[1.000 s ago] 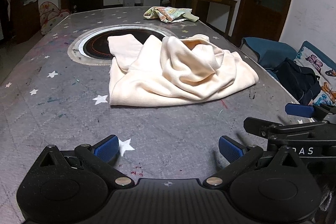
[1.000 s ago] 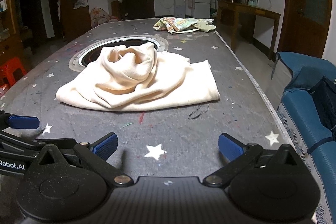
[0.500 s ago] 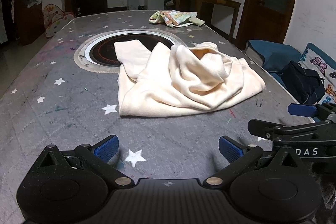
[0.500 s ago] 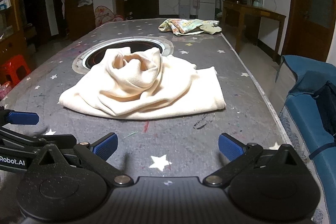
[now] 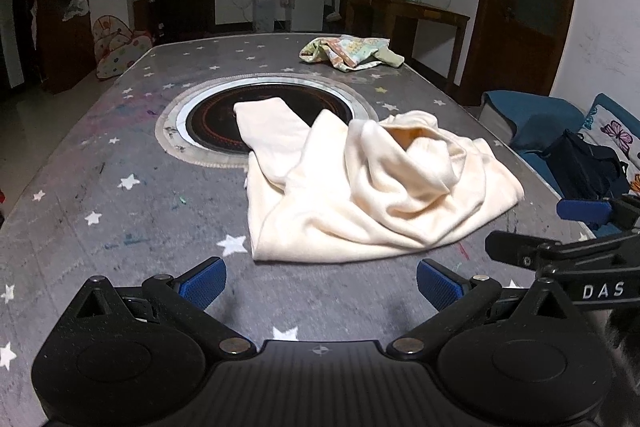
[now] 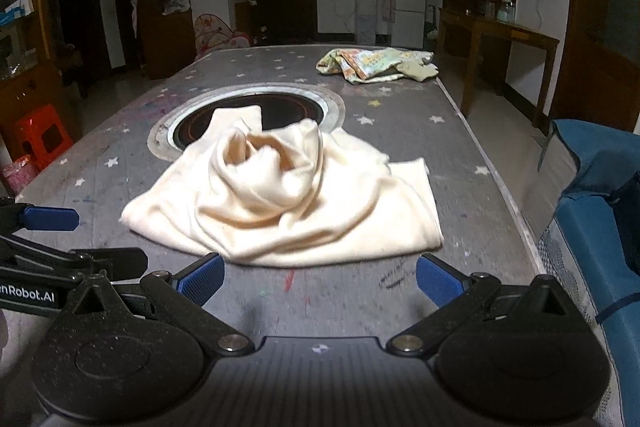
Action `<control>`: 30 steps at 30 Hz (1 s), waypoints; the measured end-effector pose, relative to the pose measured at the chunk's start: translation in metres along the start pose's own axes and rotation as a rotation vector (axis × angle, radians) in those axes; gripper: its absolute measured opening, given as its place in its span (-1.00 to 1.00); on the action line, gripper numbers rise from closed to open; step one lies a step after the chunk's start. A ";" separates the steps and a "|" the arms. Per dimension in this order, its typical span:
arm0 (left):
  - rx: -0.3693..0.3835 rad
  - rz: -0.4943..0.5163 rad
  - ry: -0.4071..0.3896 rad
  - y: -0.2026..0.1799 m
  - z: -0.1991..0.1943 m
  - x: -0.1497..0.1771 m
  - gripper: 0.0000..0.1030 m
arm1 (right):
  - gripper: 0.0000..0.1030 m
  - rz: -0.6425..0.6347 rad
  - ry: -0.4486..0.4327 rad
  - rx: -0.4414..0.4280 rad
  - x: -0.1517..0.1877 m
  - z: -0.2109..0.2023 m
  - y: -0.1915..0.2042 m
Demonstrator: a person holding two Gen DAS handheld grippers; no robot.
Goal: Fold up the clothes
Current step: 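Move both tools toward the crumpled cream shirt on the table, then close the right gripper on the shirt while the left gripper closes on another edge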
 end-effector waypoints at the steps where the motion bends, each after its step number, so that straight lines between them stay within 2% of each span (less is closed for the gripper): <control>1: -0.002 -0.002 -0.001 0.001 0.001 -0.002 1.00 | 1.00 0.001 -0.002 -0.002 -0.002 0.001 0.000; 17: -0.026 -0.028 -0.016 0.013 0.011 -0.025 1.00 | 0.96 -0.023 -0.051 -0.006 -0.040 0.019 0.002; 25: -0.036 -0.038 -0.019 0.018 0.015 -0.030 1.00 | 0.75 -0.026 -0.052 -0.001 -0.054 0.038 0.003; 30: -0.046 -0.048 -0.020 0.023 0.018 -0.032 1.00 | 0.47 -0.019 -0.043 -0.009 -0.063 0.052 0.003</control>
Point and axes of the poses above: each gripper's, at about its wrist camera, not at the fingertips, and z roughly the way its jaws point, y to its left, x to its underside, the point moved 4 cm from there along z, roughly the way its jaws point, and after that the axes turned 6 degrees about -y, right-handed, at the moved point
